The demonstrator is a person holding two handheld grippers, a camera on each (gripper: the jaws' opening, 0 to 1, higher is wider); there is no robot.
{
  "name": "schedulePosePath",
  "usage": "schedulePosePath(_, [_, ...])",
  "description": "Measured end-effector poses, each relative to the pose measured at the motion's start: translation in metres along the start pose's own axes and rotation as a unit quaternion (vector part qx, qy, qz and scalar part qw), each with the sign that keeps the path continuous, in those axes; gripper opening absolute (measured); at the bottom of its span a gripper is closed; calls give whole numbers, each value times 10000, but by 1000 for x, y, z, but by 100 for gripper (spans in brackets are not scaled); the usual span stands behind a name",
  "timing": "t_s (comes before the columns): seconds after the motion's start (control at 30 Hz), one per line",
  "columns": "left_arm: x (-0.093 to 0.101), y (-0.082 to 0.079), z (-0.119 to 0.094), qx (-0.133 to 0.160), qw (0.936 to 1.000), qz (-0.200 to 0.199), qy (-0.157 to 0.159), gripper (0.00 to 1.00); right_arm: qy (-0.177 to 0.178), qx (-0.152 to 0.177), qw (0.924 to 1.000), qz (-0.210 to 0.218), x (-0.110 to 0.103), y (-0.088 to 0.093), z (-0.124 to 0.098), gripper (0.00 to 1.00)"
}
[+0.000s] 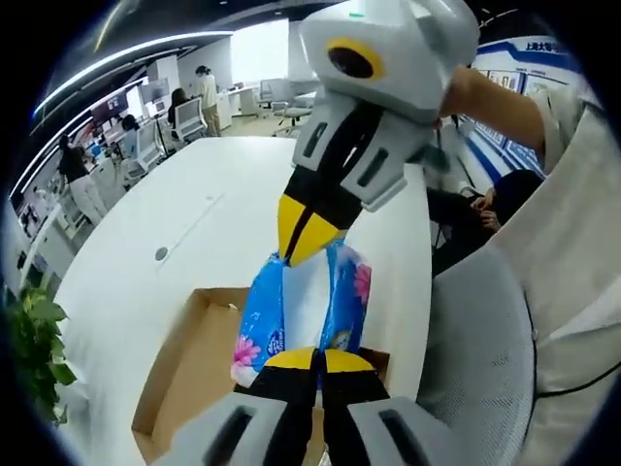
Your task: Operate the shoe box by opening the lid, removing the specified soft item, and placing it in the target area until the item is outside and the box remains undamaged.
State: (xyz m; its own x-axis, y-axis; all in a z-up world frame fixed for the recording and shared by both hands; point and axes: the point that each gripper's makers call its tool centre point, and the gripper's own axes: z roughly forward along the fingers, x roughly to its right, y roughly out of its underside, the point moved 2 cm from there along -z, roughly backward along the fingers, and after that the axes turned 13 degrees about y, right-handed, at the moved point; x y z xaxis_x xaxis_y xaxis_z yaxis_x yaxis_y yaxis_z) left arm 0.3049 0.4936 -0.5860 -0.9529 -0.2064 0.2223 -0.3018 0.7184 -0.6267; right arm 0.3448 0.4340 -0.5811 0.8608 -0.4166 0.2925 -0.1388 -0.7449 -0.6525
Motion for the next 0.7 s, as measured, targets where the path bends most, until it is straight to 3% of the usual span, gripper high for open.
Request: schedulePosePath(0.7, [6, -56, 48, -82, 9976, 479, 489, 0, 265, -296, 9988, 294, 36, 53, -34, 0])
